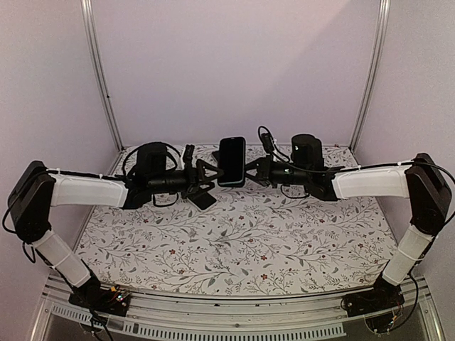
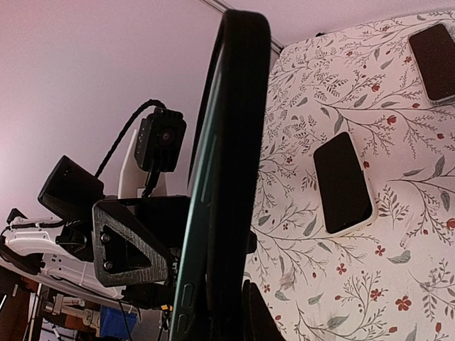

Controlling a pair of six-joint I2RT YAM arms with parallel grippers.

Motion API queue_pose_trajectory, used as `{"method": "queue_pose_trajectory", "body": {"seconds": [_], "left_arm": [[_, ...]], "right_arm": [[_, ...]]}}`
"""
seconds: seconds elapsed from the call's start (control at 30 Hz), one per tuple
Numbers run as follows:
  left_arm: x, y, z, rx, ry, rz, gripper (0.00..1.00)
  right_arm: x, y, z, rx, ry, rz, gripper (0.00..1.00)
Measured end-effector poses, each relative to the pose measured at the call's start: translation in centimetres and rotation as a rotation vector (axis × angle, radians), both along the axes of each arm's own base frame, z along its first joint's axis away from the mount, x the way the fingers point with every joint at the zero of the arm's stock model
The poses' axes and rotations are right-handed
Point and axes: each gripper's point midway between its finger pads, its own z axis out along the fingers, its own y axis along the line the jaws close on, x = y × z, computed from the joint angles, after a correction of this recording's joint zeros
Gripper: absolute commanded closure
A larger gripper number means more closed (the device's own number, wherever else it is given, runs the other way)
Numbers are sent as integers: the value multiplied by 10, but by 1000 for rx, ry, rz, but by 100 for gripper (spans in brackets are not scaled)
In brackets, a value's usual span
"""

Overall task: Take the phone out of the phone case
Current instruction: Remove the bottom right corner of the phone case from the phone.

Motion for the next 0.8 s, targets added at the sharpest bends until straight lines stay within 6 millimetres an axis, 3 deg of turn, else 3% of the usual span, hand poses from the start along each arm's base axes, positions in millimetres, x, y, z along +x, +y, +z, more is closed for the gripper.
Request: {"method": "queue_pose_trajectory", "body": {"seconds": [0.53, 0.8], "left_arm": [[9, 15, 12, 243, -169, 36, 21], [0, 1, 26, 346, -273, -1, 20]], "right_arm": [[4, -4, -4, -14, 6, -12, 100], [8, -9, -9, -32, 25, -30, 100]]}}
